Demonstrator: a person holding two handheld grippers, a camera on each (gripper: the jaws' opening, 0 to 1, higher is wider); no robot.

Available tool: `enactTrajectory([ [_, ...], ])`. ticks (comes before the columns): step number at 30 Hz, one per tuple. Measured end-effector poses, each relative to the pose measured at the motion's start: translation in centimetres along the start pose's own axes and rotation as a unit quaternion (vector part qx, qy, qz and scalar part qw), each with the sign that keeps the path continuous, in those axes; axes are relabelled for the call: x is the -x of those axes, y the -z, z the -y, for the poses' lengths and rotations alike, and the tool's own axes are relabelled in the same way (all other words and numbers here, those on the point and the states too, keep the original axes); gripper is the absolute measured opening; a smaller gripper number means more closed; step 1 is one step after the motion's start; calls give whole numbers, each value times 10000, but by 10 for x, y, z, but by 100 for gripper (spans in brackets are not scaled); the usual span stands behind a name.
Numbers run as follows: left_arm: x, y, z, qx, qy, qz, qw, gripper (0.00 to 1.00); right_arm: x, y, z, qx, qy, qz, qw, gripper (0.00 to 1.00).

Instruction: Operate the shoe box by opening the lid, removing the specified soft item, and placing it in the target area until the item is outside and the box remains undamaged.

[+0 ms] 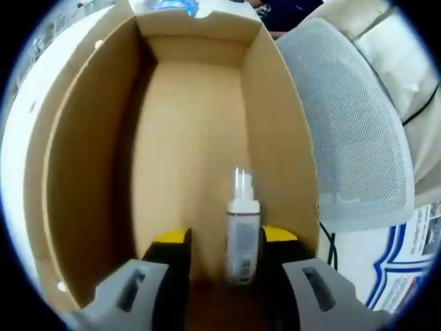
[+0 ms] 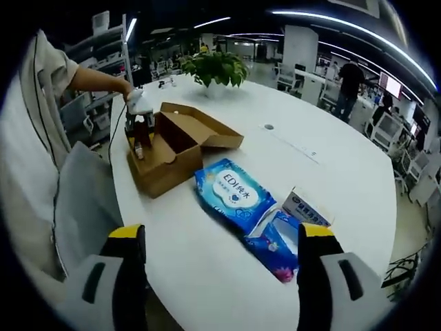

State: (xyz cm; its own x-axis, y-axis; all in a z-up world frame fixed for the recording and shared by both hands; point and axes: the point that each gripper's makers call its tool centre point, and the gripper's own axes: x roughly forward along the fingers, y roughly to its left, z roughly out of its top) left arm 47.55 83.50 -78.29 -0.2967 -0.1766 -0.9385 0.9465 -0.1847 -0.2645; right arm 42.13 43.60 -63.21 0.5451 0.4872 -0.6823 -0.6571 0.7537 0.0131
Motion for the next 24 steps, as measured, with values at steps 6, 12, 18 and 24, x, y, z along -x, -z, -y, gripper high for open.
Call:
enactTrajectory([
  [6,-4,0,0,10,-85,48,10000,34,0,1,-1,37,5,26,10000,83],
  [12,-3,-5,-3,7,-356,244,9991,26,-3,-1,-7,50,-36,122,9999,81],
  [18,-4,-8,-5,-188,-604,274,9976,21,-5,-2,-12,24,-66,169,9998,80],
  [24,-8,-7,-7,-327,-796,217,9961,21,-6,-4,-17,45,-97,248,9996,79],
])
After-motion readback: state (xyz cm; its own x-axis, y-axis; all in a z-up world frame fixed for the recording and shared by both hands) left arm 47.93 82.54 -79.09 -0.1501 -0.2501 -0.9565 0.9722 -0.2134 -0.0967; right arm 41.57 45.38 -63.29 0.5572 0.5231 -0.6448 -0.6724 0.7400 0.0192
